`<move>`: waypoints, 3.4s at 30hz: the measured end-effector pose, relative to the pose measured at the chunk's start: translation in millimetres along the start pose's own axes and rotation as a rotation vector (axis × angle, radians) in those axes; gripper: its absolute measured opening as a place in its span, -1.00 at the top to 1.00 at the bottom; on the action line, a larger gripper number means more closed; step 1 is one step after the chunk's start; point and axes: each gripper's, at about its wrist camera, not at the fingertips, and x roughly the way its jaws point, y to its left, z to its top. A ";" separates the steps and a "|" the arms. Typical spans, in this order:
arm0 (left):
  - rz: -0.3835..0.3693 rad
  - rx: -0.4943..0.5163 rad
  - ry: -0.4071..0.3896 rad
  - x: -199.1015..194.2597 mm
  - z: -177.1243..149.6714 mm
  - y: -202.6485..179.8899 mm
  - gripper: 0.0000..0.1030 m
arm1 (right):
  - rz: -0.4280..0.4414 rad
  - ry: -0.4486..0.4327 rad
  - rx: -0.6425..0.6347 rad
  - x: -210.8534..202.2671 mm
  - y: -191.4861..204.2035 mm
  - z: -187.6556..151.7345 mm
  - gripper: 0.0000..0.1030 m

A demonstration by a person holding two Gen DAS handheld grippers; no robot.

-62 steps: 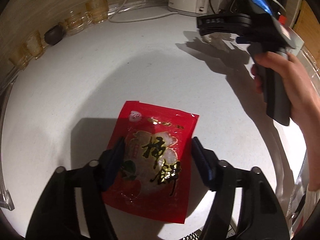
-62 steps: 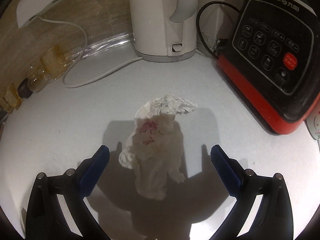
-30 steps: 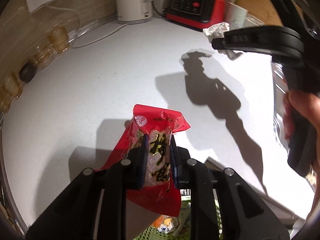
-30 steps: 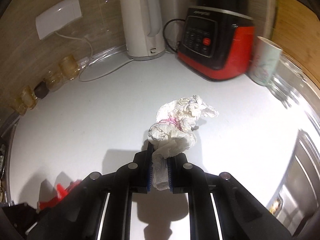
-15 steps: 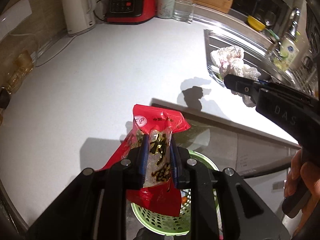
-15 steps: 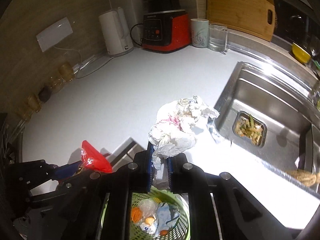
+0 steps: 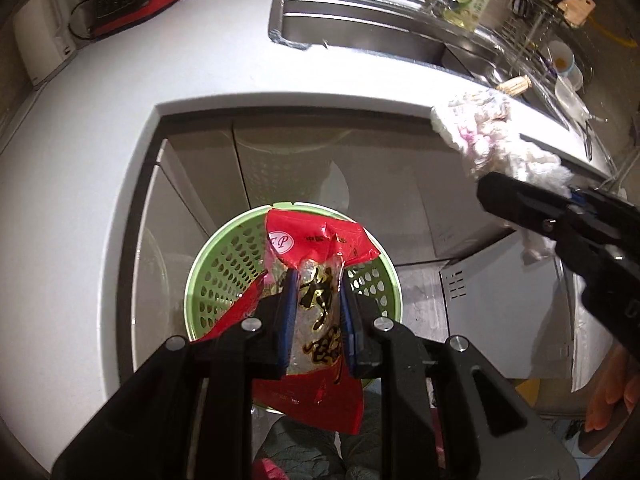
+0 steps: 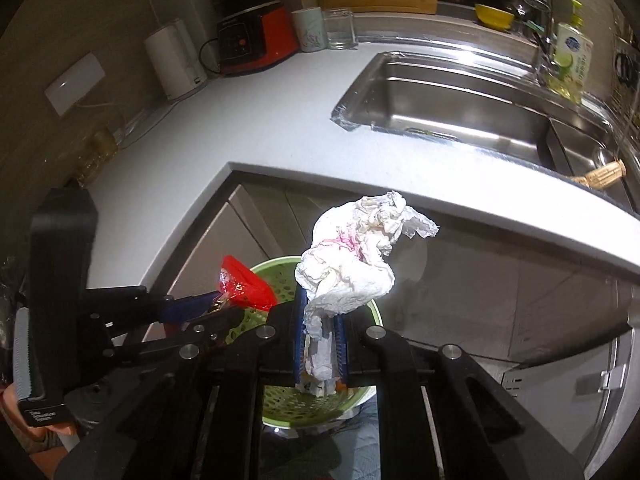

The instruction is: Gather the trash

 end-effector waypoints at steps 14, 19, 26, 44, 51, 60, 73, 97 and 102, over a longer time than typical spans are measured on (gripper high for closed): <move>-0.029 0.047 0.188 85.0 -23.1 -8.6 -0.22 | -0.013 0.031 0.039 -3.2 -7.1 -24.2 0.70; -0.018 0.041 0.118 63.7 -15.0 -3.8 -0.41 | -0.004 0.039 0.032 -0.7 -7.2 -23.0 0.70; -0.014 0.003 0.100 53.7 -6.8 6.6 -0.43 | 0.008 0.029 0.008 -1.9 -4.3 -15.0 0.70; 0.171 -0.043 -0.030 -23.7 -6.5 58.0 -0.63 | 0.112 0.191 -0.032 84.4 9.7 -43.1 0.67; 0.199 -0.095 -0.032 -29.4 -5.3 80.4 -0.64 | 0.106 0.292 -0.080 131.1 32.7 -63.1 -0.60; 0.196 -0.124 -0.032 -29.3 -5.1 88.7 -0.64 | 0.078 0.260 -0.069 117.2 33.7 -52.1 -0.81; 0.223 -0.179 -0.108 -59.9 11.3 96.0 -0.64 | 0.031 0.158 -0.087 77.3 36.6 1.1 -0.96; 0.612 -0.575 -0.520 -234.8 119.8 116.7 -0.85 | 0.261 -0.294 -0.475 -54.4 106.0 242.8 -0.96; 0.659 -0.636 -0.538 -246.6 123.9 111.7 -0.85 | 0.308 -0.336 -0.485 -69.0 106.5 255.6 -0.96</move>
